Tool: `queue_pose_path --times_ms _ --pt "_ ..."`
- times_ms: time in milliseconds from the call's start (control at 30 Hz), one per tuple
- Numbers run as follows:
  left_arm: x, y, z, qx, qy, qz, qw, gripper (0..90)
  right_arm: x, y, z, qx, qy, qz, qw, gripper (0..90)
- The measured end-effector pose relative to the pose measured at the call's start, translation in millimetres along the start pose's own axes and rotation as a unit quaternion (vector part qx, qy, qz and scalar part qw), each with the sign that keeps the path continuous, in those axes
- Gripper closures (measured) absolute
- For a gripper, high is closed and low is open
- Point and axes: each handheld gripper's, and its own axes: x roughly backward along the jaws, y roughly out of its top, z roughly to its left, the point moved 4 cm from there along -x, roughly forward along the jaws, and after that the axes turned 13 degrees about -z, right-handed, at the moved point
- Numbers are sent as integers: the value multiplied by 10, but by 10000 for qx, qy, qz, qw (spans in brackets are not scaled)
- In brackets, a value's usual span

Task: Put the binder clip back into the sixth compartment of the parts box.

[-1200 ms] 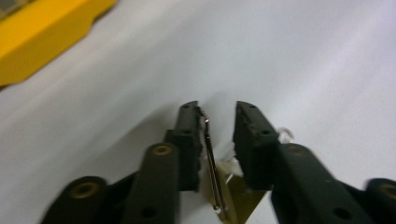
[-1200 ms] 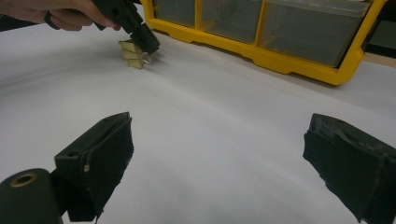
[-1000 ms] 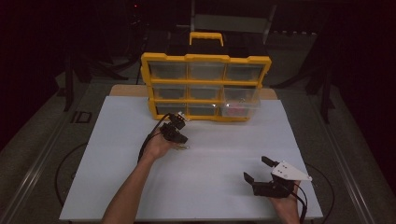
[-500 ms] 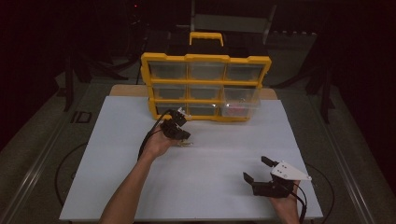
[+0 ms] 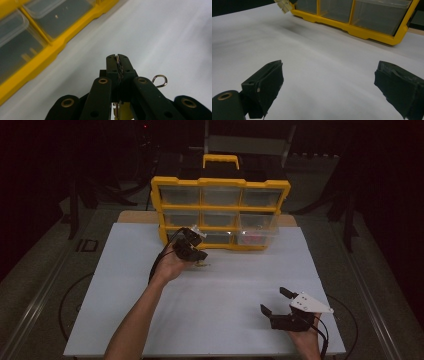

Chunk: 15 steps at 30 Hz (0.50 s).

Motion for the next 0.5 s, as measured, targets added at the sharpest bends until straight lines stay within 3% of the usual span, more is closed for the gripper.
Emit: queue_pose_path --times_ms 500 --pt "156 296 -83 -221 -108 -217 9995 900 0 4 -6 3 2 -12 10000 78"
